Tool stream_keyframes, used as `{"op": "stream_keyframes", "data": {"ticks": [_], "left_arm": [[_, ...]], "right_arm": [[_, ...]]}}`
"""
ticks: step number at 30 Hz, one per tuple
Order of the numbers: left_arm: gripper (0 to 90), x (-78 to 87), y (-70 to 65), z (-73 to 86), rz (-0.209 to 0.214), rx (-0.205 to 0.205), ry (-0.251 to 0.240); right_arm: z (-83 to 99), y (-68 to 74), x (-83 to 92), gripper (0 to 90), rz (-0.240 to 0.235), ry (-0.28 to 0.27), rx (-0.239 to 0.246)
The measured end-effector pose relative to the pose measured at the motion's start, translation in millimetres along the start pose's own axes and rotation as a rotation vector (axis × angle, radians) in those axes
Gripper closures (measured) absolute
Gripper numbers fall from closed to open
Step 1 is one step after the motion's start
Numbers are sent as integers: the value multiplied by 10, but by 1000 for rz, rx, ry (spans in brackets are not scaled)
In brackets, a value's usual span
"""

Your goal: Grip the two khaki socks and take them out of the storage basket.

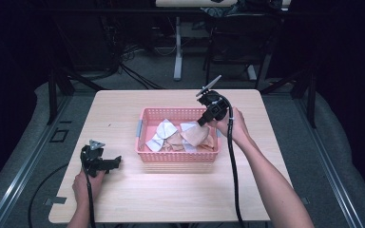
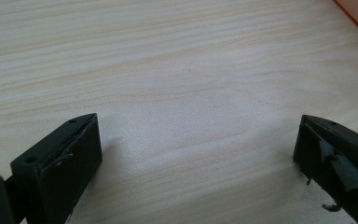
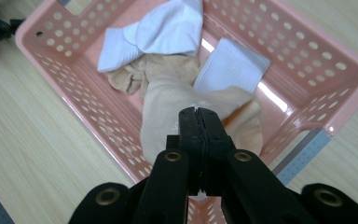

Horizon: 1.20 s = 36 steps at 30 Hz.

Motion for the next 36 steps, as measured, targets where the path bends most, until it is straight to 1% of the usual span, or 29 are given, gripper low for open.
{"op": "stream_keyframes", "data": {"ticks": [7, 9, 10, 13, 16, 19, 20, 21, 22, 23, 24, 27, 28, 29, 30, 33, 34, 36], "left_arm": [[8, 0, 0, 0, 0, 0, 0], [8, -1, 1, -2, 0, -2, -1], [8, 0, 0, 0, 0, -1, 0], [8, 0, 1, 0, 0, -1, 1], [8, -1, -2, -1, 0, 2, -2], [9, -1, -1, -1, 0, 2, -2], [8, -1, -1, -1, 0, 2, -2], [8, -1, -2, -1, 0, 2, -2], [8, -1, -2, -1, 1, 2, -2], [8, -2, -2, -1, 0, 2, -2], [8, -2, -2, -1, 1, 2, -2], [8, -2, -2, -1, 1, 3, -2], [8, -2, -2, -1, 1, 2, -2], [8, -2, -2, -1, 1, 2, -1], [8, -2, -2, -1, 1, 2, -2], [8, -2, -2, -1, 0, 2, -2], [8, -2, -2, -1, 0, 2, -2], [8, -2, -2, -1, 1, 2, -2]], "right_arm": [[-120, 1, 214, 899, 13, -43, 6], [-152, -4, 288, 899, 18, -50, 16], [-175, -1, 321, 899, 23, -64, 9], [-226, -15, 433, 899, 28, -80, 18], [-285, -17, 509, 899, 36, -108, 13], [-326, -15, 557, 899, 38, -103, 28], [-349, -7, 562, 899, 42, -114, 22], [-365, -5, 572, 899, 43, -119, 27], [-378, 1, 583, 899, 43, -118, 28], [-384, 2, 599, 899, 43, -109, 39], [-402, 15, 602, 899, 44, -119, 34], [-420, 26, 636, 899, 47, -110, 47], [-432, 31, 648, 899, 46, -120, 42], [-435, 23, 691, 899, 54, -118, 44], [-435, 23, 691, 899, 54, -118, 44], [-429, 0, 768, 899, 67, -126, 44], [-414, -14, 803, 899, 73, -119, 49], [-397, -26, 865, 899, 78, -129, 37]]}}
Point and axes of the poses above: each handheld gripper's, and its own axes: x roughly backward along the jaws, z roughly out of its underside, y roughly to its left, the point moved 7 cm from there along -x, roughly forward along the jaws, and after that the axes turned 15 degrees about x, right-handed, at the moved point
